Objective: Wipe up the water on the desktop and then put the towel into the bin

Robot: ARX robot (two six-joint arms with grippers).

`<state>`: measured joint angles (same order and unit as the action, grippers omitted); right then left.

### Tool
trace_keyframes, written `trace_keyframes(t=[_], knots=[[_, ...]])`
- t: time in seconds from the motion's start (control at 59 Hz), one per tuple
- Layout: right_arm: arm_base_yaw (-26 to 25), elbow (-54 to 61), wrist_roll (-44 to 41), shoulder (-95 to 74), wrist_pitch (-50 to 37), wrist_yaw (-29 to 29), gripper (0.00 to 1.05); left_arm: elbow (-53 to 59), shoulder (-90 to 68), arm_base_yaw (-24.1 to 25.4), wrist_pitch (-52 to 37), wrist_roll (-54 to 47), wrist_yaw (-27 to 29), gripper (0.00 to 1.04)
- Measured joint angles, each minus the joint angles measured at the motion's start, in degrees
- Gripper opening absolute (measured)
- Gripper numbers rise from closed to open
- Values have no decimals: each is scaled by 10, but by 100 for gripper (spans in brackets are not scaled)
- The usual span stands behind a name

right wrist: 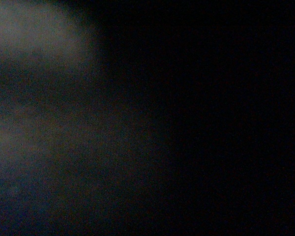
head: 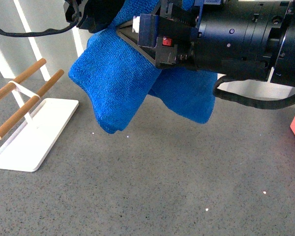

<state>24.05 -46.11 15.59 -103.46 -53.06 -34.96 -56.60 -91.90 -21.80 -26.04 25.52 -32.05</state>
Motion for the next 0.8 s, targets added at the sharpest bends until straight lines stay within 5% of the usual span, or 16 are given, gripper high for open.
trace_keyframes(t=[0.102, 0.577, 0.662, 0.746, 0.797], knots=[[-2, 5, 3, 3, 7, 10, 5, 0, 0, 2, 0, 0, -1, 99], [-7, 18, 7, 2, 17, 28, 5, 0, 0, 2, 0, -4, -2, 98], [-3, 23, 7, -5, 24, 30, 5, 55, 27, -26, -102, -106, 278, 81], [2, 30, 7, -14, 26, 30, 5, 131, 82, -23, -151, -186, 461, 66], [2, 30, 7, -14, 26, 30, 5, 173, 114, -10, -167, -212, 506, 57]])
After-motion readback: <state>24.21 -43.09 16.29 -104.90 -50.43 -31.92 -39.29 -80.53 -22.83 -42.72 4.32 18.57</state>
